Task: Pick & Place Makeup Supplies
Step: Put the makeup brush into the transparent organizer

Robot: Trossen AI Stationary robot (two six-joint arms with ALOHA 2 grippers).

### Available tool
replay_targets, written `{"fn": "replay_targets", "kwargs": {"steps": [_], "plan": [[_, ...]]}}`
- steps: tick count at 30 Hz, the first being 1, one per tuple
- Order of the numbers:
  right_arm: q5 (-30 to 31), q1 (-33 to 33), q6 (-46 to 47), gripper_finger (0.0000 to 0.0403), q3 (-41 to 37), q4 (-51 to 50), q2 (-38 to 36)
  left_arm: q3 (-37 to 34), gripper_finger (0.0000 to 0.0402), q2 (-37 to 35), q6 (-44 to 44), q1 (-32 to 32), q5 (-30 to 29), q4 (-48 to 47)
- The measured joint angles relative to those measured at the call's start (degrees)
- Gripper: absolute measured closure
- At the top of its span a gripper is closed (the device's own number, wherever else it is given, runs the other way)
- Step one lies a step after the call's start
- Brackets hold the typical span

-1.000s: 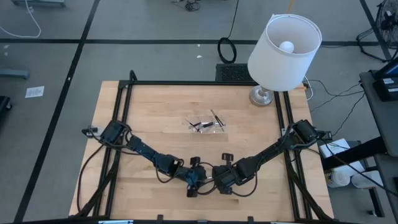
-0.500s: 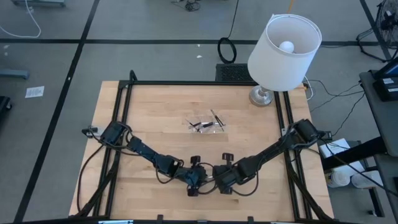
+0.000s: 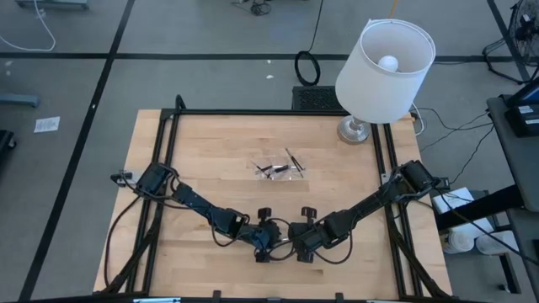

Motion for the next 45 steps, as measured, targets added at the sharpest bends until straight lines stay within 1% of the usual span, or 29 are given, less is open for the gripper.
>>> {"fn": "replay_targets", "kwargs": {"steps": [4, 9, 13, 18, 23, 28, 33, 38, 41, 45], "plan": [[0.00, 0.00, -0.41, 0.0403, 0.00, 0.06, 0.02, 0.02, 0.0331, 1.05, 0.87, -0.04, 0.81, 0.91], [0.06, -0.02, -0.59, 0.0403, 0.00, 0.14, 0.04, 0.13, 0.0388, 4.21, 1.47, 0.07, 2.76, 4.36], [0.00, -0.02, -0.59, 0.0403, -0.02, 0.12, 0.04, 0.15, 0.0397, 4.55, 1.36, 0.39, 4.63, 4.95], [-0.07, -0.02, -0.60, 0.0403, -0.04, -0.11, 0.03, 0.12, 0.0399, 2.02, 3.17, -0.14, 3.57, 2.93], [-0.01, -0.04, -0.53, 0.0403, -0.04, 0.01, -1.07, -0.30, 0.0400, -3.96, 5.33, -1.78, -0.69, -5.72], [2.66, 0.35, -0.88, 0.0403, -0.11, -0.14, -2.90, 0.09, 0.0401, -10.47, 5.12, -3.07, -5.29, -14.63], [3.64, 0.33, -1.05, 0.0403, -0.26, -0.71, -4.10, 0.11, 0.0401, -15.96, 5.03, -3.83, -7.59, -21.80], [5.03, 0.33, -1.53, 0.0403, -0.31, -0.78, -4.33, 0.28, 0.0401, -21.60, 3.94, -3.97, -10.66, -32.07], [5.58, 0.33, -1.69, 0.0403, -0.31, -0.57, -4.36, 2.90, 0.0401, -23.78, 3.41, -3.96, -12.67, -40.48], [5.68, 0.33, -1.64, 0.0403, -0.22, -0.19, -4.42, 9.61, 0.0401, -24.39, 3.49, -3.89, -16.03, -53.84]]}}
